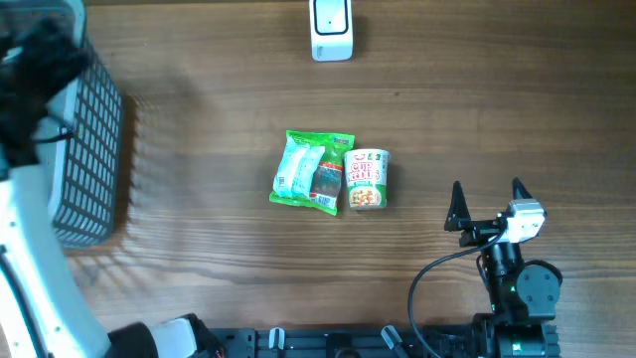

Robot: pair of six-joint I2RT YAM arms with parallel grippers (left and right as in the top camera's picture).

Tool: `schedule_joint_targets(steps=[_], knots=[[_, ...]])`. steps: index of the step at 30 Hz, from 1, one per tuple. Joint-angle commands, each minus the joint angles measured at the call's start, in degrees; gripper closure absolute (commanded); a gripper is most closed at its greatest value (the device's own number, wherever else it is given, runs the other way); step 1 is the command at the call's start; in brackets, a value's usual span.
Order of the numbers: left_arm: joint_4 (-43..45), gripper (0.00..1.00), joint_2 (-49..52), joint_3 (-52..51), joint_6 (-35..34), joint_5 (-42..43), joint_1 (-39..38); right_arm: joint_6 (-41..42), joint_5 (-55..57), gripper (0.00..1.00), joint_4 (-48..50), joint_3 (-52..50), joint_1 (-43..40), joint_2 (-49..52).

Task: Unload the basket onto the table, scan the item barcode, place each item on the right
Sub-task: 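Reach the left gripper back into the basket toward the boxes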

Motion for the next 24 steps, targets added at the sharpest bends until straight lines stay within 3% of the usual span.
schedule_joint_targets(steps=[1, 8, 14, 24], knots=[[-1.8, 0.00, 5.0, -0.8, 1.1, -2.1, 10.2, -0.5, 0.1, 0.00, 0.2, 0.0, -0.2, -0.4], [-1.8, 0.00, 12.7, -6.1, 2.6, -2.5, 20.3, -0.5, 0.1, 0.00, 0.2, 0.0, -0.2, -0.4], [1.5, 0.00, 18.4, -13.6, 6.4, -8.4, 22.6, -0.5, 0.1, 0.00, 0.2, 0.0, -0.2, -0.4], [10.7, 0.00, 22.6, -22.7, 9.0, -8.4, 27.0, -0.5, 0.1, 0.00, 0.2, 0.0, -0.2, -0.4]])
